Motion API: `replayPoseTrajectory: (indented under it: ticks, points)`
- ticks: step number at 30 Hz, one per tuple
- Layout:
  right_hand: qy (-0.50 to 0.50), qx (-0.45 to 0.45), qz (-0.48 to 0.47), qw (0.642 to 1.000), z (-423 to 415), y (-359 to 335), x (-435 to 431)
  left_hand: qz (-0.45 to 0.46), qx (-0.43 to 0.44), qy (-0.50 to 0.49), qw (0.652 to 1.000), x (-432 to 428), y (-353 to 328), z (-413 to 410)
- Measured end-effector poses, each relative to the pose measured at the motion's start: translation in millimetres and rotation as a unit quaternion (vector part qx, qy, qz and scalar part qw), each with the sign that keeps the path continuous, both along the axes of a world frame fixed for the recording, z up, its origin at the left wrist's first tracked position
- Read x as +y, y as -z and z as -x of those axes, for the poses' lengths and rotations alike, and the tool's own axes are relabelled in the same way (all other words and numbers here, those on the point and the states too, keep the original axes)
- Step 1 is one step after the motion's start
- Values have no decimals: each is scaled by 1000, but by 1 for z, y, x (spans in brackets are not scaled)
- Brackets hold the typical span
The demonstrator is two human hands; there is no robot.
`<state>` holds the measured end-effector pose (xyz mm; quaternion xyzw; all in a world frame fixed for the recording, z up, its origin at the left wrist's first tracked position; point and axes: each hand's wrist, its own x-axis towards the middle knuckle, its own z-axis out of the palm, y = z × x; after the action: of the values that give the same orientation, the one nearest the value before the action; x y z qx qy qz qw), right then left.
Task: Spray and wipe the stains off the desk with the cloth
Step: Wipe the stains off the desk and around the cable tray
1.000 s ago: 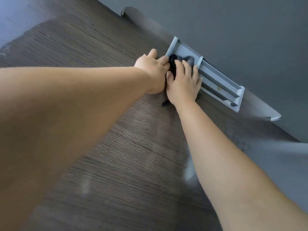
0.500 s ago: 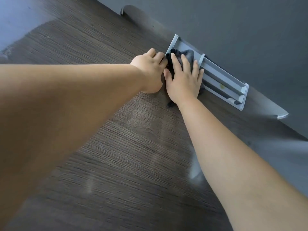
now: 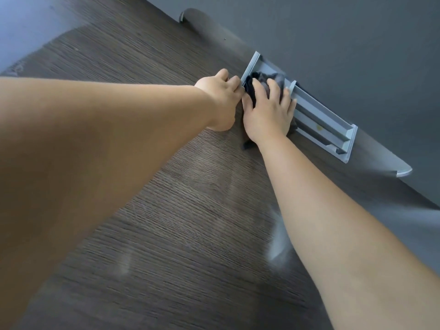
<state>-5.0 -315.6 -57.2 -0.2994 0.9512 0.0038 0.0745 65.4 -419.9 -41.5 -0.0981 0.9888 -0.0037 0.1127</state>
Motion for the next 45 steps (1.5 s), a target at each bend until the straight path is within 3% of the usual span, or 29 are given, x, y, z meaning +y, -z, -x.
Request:
replayPoseTrajectory:
  ticks: [6, 9, 22, 32, 39, 45]
  points:
    - [71, -38, -25, 996, 10, 0, -15, 19, 9, 17, 1000, 0, -6, -1]
    - [117, -50, -29, 991, 16, -2, -31, -35, 14, -29, 999, 3, 4, -1]
    - [132, -79, -17, 988, 14, -7, -36, -59, 28, -48, 997, -2, 9, 2]
    - [-16, 8, 6, 1000, -3, -1, 18, -27, 27, -41, 998, 4, 6, 2]
    - [-8, 24, -15, 1000, -17, 2, 19, -32, 30, -36, 998, 5, 6, 0]
    - [26, -32, -27, 999, 13, -5, 8, -31, 23, -36, 999, 2, 8, 0]
